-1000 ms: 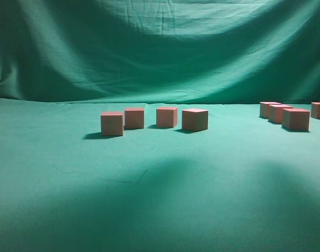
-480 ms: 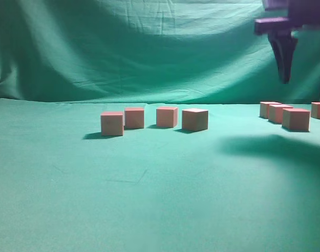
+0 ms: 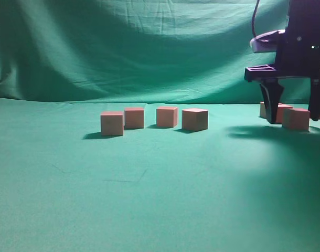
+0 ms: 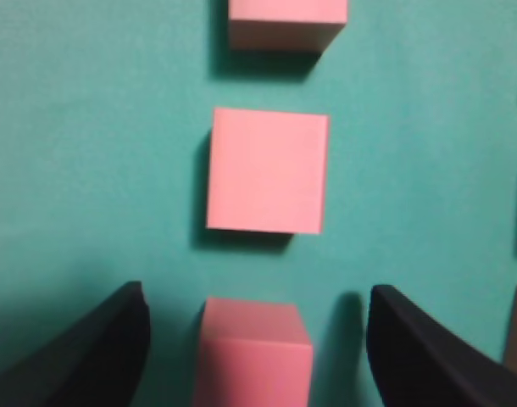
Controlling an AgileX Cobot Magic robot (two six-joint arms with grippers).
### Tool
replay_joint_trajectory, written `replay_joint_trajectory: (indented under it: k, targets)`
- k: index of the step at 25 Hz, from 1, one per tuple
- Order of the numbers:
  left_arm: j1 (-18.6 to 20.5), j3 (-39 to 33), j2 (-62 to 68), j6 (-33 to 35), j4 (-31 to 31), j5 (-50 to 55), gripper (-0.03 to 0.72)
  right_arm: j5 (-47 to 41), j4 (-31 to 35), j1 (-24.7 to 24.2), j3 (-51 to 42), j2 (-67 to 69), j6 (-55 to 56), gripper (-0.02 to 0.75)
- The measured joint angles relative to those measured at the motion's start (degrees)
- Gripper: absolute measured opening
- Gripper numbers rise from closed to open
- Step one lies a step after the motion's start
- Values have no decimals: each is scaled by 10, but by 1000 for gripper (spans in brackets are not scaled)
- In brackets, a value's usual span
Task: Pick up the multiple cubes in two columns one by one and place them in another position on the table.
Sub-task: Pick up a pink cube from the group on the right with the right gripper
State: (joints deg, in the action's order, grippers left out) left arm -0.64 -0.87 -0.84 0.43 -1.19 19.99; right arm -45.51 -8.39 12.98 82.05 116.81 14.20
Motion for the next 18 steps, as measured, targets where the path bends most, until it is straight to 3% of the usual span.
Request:
replay_joint_trajectory:
  k: [1,3,8,12,18]
  targets:
    - [0,0,0,0,0,0,0,0,0,0,0,4,0,495]
    - [0,0,0,0,0,0,0,1,2,0,0,7,0,490]
    - [0,0,0,0,0,0,0,0,5,0,0,7,0,269]
    - [0,0,0,0,0,0,0,-17,5,0,0,7,0,271]
    - [0,0,0,0,0,0,0,-114,10,1,36,-35,0,271]
